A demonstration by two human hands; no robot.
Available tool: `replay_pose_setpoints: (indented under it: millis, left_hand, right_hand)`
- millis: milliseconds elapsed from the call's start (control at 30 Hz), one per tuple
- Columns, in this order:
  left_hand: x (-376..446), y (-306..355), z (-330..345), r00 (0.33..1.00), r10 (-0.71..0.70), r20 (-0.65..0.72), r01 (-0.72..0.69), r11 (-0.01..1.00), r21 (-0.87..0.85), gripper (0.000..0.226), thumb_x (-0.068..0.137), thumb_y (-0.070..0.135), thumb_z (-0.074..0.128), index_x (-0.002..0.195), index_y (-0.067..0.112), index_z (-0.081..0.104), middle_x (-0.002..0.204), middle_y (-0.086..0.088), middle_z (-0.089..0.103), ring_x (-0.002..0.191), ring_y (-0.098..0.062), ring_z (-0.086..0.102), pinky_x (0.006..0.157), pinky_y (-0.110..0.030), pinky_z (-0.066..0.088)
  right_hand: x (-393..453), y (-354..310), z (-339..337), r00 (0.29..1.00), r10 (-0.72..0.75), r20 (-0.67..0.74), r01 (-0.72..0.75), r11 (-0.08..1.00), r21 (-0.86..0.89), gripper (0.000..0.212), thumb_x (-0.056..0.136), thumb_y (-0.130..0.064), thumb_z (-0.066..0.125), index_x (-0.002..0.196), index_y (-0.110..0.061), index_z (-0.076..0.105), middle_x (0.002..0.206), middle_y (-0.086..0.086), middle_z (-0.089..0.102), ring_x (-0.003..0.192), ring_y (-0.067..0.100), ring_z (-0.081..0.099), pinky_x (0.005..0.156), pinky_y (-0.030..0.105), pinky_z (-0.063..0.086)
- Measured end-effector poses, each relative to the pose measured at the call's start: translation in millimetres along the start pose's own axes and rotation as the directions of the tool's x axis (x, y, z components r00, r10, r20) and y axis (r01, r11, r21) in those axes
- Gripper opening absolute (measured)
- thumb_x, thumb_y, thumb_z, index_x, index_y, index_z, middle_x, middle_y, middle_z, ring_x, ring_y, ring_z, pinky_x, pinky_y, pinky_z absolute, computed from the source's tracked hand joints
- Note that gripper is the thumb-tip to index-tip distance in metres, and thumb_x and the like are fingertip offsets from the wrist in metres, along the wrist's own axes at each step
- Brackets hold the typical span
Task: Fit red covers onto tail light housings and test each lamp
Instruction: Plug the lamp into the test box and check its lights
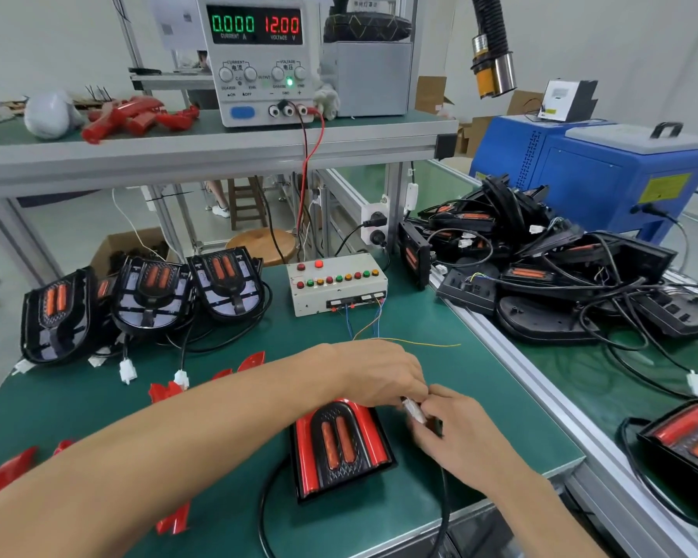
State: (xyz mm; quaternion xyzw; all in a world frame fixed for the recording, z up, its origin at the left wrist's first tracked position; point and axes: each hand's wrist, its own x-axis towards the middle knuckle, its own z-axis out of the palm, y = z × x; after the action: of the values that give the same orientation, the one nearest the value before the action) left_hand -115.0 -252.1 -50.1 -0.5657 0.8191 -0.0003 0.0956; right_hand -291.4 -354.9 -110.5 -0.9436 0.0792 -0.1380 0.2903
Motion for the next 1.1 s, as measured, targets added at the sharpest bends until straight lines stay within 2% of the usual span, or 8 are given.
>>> replay_pose_setpoints:
  millis: [167,333,467,600,700,800,933,1100]
  left_hand:
    - [-3,-7,-2,0.996,-0.088,0.034,0.088,0.996,-0.014,0.022,0.097,0.006,0.056,0.116,0.007,0.068,0.120,-0.009,0.071,0.116,-0.032,0.060,0.094,-0.047,0.048]
    - [-14,-8,-9,0.936,-0.351,-0.025,0.350,0.937,-0.006,0.064,0.091,0.039,0.074,0.148,0.021,0.050,0.136,0.000,0.063,0.130,-0.021,0.047,0.104,-0.042,0.040]
    - [-46,1,-20,0.834,-0.547,-0.077,0.548,0.837,-0.009,0.061,0.088,0.052,0.072,0.140,0.024,0.057,0.130,0.002,0.057,0.125,-0.020,0.045,0.102,-0.036,0.038]
    - [-79,34,-21,0.616,-0.744,-0.259,0.663,0.668,-0.339,0.026,0.098,0.039,0.064,0.115,0.019,0.069,0.109,0.001,0.065,0.110,-0.020,0.056,0.097,-0.035,0.041]
    - [-100,67,-13,0.313,-0.893,-0.325,0.607,0.451,-0.654,0.012,0.098,0.030,0.064,0.092,0.021,0.069,0.087,0.011,0.065,0.086,-0.008,0.058,0.084,-0.030,0.047]
    - [-111,97,2,0.047,-0.955,-0.292,0.568,0.266,-0.779,0.026,0.097,0.026,0.064,0.072,0.026,0.060,0.064,0.015,0.059,0.068,-0.002,0.055,0.063,-0.013,0.037]
    - [-119,126,24,-0.023,-0.990,-0.140,0.582,0.100,-0.807,0.026,0.098,0.029,0.063,0.072,0.026,0.061,0.062,0.014,0.059,0.061,-0.003,0.054,0.061,-0.018,0.033]
    - [-124,139,44,-0.091,-0.993,0.076,0.644,-0.117,-0.756,0.030,0.102,0.045,0.053,0.088,0.022,0.066,0.075,0.008,0.062,0.073,-0.012,0.057,0.063,-0.025,0.034]
  right_hand:
    - [-7,5,3,0.999,0.035,-0.010,-0.035,0.999,0.008,0.044,0.089,-0.028,0.070,0.059,-0.026,0.037,0.107,-0.027,0.057,0.065,0.005,0.050,0.060,0.015,0.034]
    - [-15,-5,-7,0.992,0.127,0.013,-0.125,0.987,-0.104,0.046,0.090,-0.051,0.066,0.062,-0.030,0.036,0.075,-0.006,0.043,0.058,0.012,0.041,0.057,0.024,0.034]
    - [-15,-18,-22,0.976,0.192,0.100,-0.150,0.933,-0.328,0.038,0.091,-0.063,0.058,0.074,-0.032,0.047,0.061,-0.004,0.050,0.060,0.013,0.045,0.054,0.024,0.032]
    - [-6,-40,-40,0.965,0.205,0.161,-0.103,0.867,-0.488,0.022,0.098,-0.052,0.049,0.108,-0.034,0.056,0.087,-0.004,0.067,0.087,0.025,0.062,0.065,0.032,0.036]
    - [2,-54,-49,0.981,0.168,0.096,-0.088,0.830,-0.551,0.017,0.100,-0.039,0.045,0.114,-0.033,0.054,0.097,0.001,0.068,0.094,0.033,0.064,0.065,0.035,0.038]
    - [17,-69,-46,0.991,0.130,0.034,-0.095,0.861,-0.499,0.015,0.099,-0.025,0.043,0.110,-0.027,0.053,0.088,0.006,0.064,0.079,0.039,0.053,0.062,0.037,0.038]
    - [26,-87,-26,0.991,0.100,0.092,-0.060,0.927,-0.369,0.034,0.096,-0.013,0.040,0.118,-0.036,0.054,0.102,0.006,0.070,0.085,0.038,0.057,0.066,0.038,0.040]
    - [17,-107,6,0.998,0.065,0.022,-0.055,0.951,-0.303,0.038,0.103,-0.051,0.032,0.094,-0.026,0.059,0.090,-0.005,0.067,0.085,0.025,0.062,0.075,0.036,0.048]
